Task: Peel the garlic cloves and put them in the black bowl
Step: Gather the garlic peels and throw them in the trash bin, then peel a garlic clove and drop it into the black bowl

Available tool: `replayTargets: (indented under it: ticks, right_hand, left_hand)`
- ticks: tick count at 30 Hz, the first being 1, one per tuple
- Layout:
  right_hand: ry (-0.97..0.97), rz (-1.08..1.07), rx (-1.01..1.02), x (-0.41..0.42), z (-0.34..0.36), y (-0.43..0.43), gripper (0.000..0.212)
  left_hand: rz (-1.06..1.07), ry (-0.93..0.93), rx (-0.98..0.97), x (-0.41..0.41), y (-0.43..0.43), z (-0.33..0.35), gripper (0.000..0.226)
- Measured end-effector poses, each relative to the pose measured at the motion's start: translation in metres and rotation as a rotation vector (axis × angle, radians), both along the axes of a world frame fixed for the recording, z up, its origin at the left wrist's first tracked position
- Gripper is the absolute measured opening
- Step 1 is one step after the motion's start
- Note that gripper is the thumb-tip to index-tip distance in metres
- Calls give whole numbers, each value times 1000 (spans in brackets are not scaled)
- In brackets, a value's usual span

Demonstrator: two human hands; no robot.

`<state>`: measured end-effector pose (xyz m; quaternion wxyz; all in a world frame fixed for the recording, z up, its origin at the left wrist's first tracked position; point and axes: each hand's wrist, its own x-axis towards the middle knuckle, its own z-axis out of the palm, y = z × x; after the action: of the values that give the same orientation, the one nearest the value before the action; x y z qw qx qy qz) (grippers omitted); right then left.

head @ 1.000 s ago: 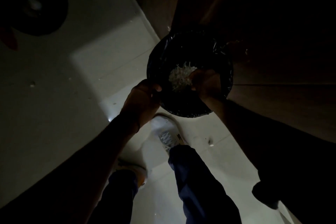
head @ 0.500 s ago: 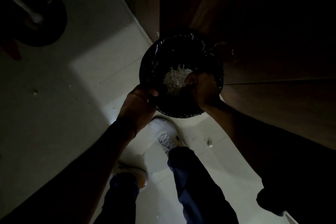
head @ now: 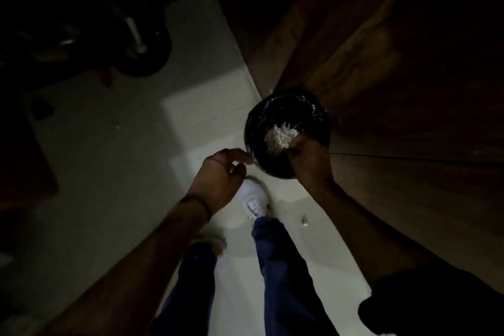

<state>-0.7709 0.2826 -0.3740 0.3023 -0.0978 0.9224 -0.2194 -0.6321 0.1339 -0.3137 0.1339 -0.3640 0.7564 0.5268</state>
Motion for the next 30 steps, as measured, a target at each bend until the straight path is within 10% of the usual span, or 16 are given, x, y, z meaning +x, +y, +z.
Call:
replayTargets:
  ticks: [17, 30]
  right_hand:
    - [-376, 714, -619, 316, 371, -237, 15]
    - [-545, 1223, -684, 551, 418, -340, 11]
  left_hand:
    - [792, 128, -477, 360, -101, 328, 21]
    - [1614, 261, -656, 545, -85, 353, 26]
